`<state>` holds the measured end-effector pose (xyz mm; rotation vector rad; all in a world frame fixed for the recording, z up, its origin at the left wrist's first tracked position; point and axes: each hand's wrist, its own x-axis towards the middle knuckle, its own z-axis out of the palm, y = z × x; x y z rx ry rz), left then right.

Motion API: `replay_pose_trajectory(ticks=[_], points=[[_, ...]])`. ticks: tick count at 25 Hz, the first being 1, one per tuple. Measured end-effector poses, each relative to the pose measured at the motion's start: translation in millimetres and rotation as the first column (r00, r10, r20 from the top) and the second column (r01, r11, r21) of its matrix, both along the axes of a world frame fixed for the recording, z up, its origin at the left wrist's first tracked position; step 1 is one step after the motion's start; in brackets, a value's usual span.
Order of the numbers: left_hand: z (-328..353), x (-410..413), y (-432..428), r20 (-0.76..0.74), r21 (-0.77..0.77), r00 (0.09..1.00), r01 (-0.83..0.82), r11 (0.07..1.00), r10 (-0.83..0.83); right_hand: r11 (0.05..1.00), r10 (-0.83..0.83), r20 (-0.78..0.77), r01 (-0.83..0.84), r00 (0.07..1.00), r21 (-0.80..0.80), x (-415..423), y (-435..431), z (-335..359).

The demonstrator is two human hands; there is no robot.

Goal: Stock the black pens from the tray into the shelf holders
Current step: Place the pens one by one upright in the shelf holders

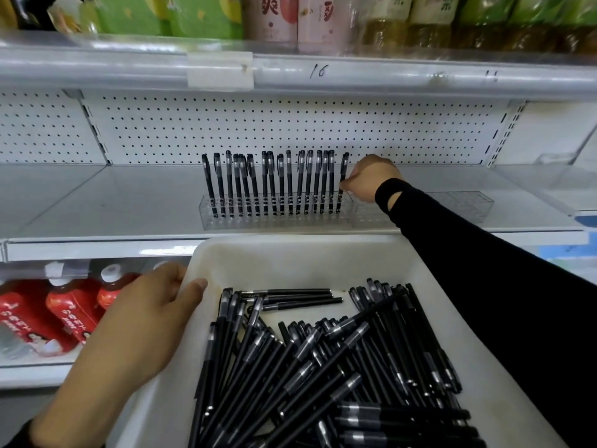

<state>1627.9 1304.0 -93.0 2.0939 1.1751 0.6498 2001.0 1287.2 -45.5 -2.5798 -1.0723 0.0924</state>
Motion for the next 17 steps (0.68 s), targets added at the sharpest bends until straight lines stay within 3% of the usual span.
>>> replay_pose_trajectory(ticks=[6,10,12,14,17], points=[[1,1,-3,-0.021,0.030,1.000,-0.018,0.999,0.018,0.973,0.220,0.038,-0.216,0.975,-0.081,-76,-37,30],[1,-1,-5,-0.030,0.053,0.999,-0.015,0.998,0.016,0.878,0.441,0.060,-0.417,0.895,-0.235,-119,-55,36],[0,-3,-5,-0.034,0.051,0.999,-0.008,0.999,0.010,0.849,0.512,0.114,-0.482,0.852,-0.216,-136,-64,41],[-2,-6,-3,-0.038,0.044,0.999,-0.003,0.999,0.005,0.810,0.573,0.000,-0.565,0.820,-0.157,-150,-71,43],[-2,-5,-2,-0.037,0.059,0.999,0.014,0.998,-0.011,0.674,0.654,-0.128,-0.651,0.746,-0.348,-169,-73,14]])
